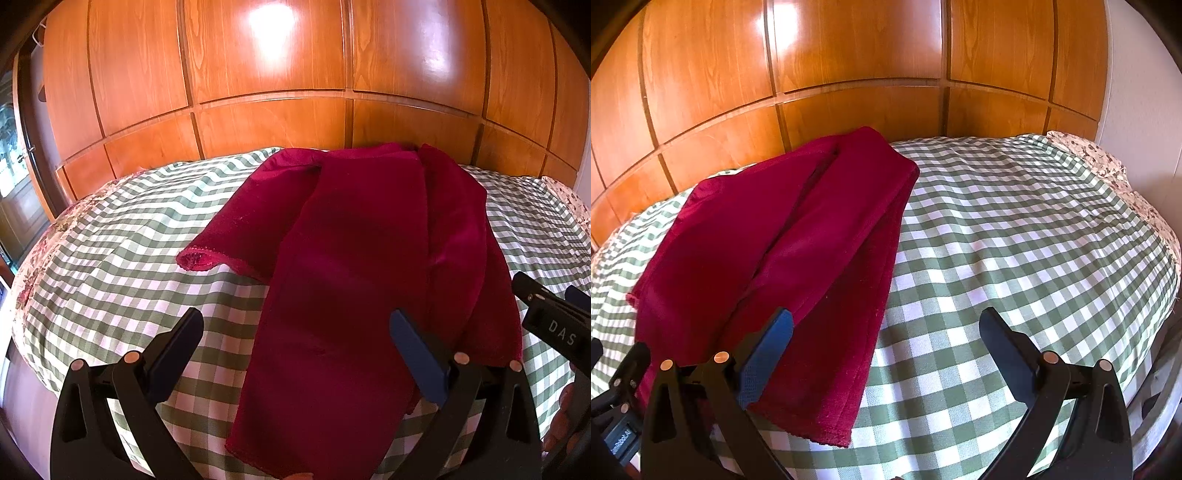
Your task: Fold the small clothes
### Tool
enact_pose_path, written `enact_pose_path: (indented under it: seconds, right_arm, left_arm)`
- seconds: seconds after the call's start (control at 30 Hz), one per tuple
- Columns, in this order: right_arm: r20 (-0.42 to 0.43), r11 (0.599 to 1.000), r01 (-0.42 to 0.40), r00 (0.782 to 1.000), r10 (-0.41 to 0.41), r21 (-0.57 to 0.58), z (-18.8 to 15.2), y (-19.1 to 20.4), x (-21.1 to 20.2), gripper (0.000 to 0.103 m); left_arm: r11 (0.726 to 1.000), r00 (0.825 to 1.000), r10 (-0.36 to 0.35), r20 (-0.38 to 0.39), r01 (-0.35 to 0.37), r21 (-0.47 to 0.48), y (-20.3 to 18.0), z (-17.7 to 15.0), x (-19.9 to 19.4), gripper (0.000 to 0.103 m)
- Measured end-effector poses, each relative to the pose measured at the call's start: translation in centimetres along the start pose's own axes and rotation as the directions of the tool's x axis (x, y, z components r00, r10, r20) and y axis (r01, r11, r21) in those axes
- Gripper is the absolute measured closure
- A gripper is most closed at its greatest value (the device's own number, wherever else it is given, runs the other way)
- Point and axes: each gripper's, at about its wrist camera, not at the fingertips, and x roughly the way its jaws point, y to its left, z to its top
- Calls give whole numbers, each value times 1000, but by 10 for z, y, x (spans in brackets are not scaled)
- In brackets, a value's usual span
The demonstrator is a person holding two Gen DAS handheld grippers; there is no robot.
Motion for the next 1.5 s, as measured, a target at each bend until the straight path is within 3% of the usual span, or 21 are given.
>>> enact_pose_path:
  seconds: [0.37, 0.67, 0.97, 1.17, 1.27, 1.37, 1.43, 1.47, 1.5]
  right_arm:
    - [15, 1000, -2, 1000, 2, -4, 0, 2, -5, 3]
    - [85, 1000, 5, 996, -3, -14, 4, 5, -19, 3]
    - [81, 1000, -1, 997, 3, -25, 3, 7, -19, 3]
    - [75, 999, -9, 997, 11, -32, 3, 7, -19, 3]
    - [68, 999, -33, 997, 35, -32, 5, 4, -17, 3]
    - [47, 997, -81, 996, 81, -7, 10, -5, -12, 3]
    - [30, 995, -102, 994, 101, 23, 13, -12, -8, 12]
    - [16, 993, -115, 993, 114, 34, 15, -16, -5, 25]
    - [2, 991, -126, 992, 126, 41, 15, -17, -2, 32]
  left_arm:
    - [1000, 1000, -1, 9, 1, 5, -3, 3, -5, 3]
    - [1000, 999, -6, 42, 7, -24, 2, 7, -13, 3]
    - [999, 999, -2, 42, 4, -35, 7, 7, -13, 3]
    - [1000, 999, -9, 43, 8, 30, 6, 3, -10, 3]
    - [996, 998, -51, 19, 50, 80, 4, -3, -5, 4]
    - [981, 995, -99, -1, 98, 165, -3, -14, -1, 14]
    - [969, 991, -130, -25, 132, 210, -9, -22, 4, 14]
    - [964, 989, -141, -35, 145, 223, -12, -25, 7, 14]
    - [959, 987, -153, -46, 160, 234, -14, -28, 9, 14]
